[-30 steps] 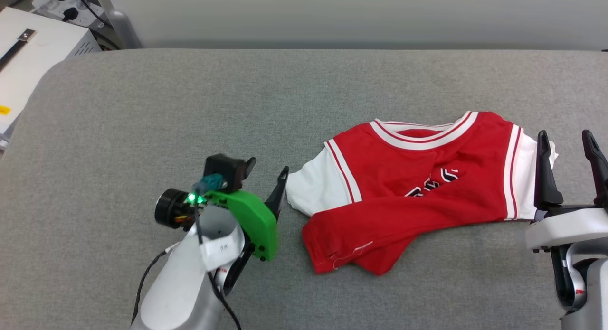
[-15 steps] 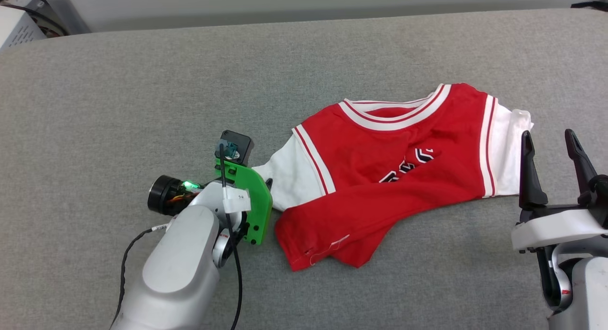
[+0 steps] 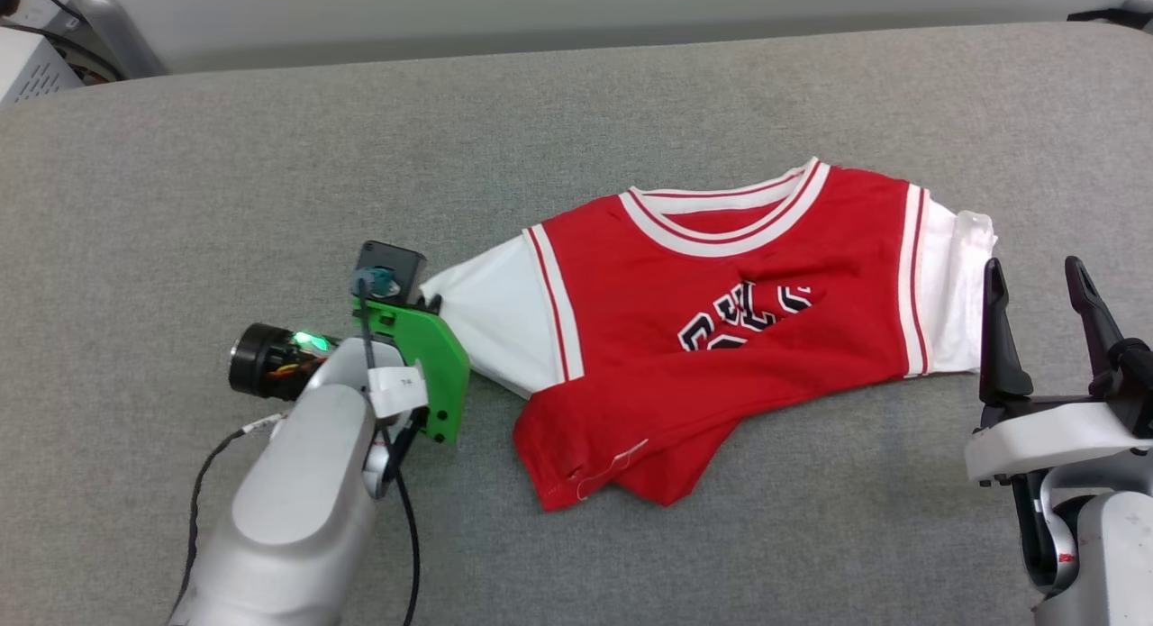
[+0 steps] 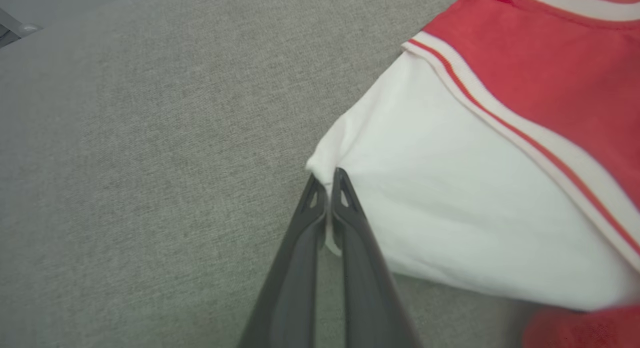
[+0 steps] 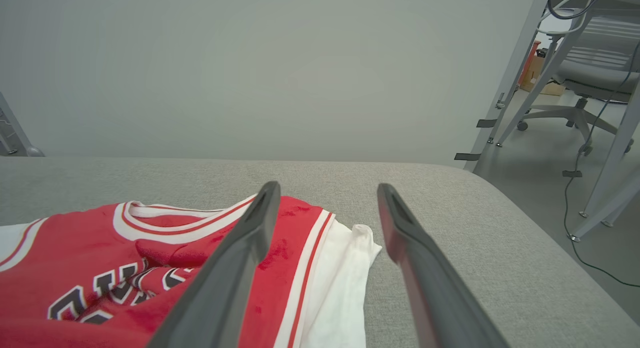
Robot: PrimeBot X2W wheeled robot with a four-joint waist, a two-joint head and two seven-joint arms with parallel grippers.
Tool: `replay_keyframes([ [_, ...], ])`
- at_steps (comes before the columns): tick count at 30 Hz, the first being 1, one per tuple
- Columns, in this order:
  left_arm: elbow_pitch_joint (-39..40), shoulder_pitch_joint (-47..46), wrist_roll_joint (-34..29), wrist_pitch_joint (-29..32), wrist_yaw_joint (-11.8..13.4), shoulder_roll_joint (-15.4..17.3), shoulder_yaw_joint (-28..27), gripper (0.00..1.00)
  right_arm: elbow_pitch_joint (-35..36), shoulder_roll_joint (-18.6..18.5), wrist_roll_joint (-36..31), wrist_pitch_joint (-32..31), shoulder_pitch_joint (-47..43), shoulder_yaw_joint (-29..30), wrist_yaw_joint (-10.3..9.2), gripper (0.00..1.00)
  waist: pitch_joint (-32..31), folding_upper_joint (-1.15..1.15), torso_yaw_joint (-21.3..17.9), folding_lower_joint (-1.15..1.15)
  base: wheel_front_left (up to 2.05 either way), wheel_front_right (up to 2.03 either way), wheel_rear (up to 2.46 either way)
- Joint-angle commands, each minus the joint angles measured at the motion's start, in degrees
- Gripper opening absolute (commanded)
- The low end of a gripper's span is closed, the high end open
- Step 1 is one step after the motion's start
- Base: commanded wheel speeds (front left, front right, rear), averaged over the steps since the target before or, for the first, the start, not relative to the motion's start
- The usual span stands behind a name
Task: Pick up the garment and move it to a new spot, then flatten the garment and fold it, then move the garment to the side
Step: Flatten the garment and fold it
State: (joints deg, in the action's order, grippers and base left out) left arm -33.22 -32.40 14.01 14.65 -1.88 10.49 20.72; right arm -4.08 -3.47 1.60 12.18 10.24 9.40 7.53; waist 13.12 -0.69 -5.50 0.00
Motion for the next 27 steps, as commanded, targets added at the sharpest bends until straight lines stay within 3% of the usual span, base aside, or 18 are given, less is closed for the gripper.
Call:
replay_keyframes([
  [1,0.39,-1.03,0.48,-2.05,0.87,1.1,-1.11,0.0,-0.39,0.28,-0.39,0.18,0.46,-0.03,-0.04,1.0,-0.93,0.69,0.72,0.0,0.0,0.0,0.0],
  [7,1.85,-2.76,1.79,-8.11,2.1,4.25,-5.01,0.0,-1.76,0.44,-0.3,-0.03,0.25,-0.43,-0.04,1.0,-1.96,0.69,1.52,0.0,0.0,0.0,0.0],
  [11,0.86,-2.33,3.0,-8.88,2.19,6.26,-6.83,0.04,-2.75,0.5,-0.3,-0.32,0.32,-0.3,-0.04,1.0,-1.99,0.69,1.92,0.0,0.0,0.0,0.0],
  [12,0.2,-1.87,3.07,-8.53,1.82,6.84,-6.74,1.0,-2.98,0.52,-0.3,-0.41,0.37,-0.25,-0.04,1.0,-2.02,0.69,2.03,0.0,0.0,0.0,0.0],
  [17,-0.79,0.81,3.06,-11.06,1.2,8.02,-6.47,1.0,-3.83,0.56,-0.35,-0.79,0.57,0.08,-0.04,1.0,-2.51,0.69,2.71,0.0,0.0,0.0,0.0],
  [27,8.44,9.33,3.41,-28.02,0.44,7.26,-7.16,1.0,-3.46,0.57,-0.89,-1.92,-0.58,1.25,-0.04,1.0,-6.33,0.69,6.85,0.0,0.0,0.0,0.0],
])
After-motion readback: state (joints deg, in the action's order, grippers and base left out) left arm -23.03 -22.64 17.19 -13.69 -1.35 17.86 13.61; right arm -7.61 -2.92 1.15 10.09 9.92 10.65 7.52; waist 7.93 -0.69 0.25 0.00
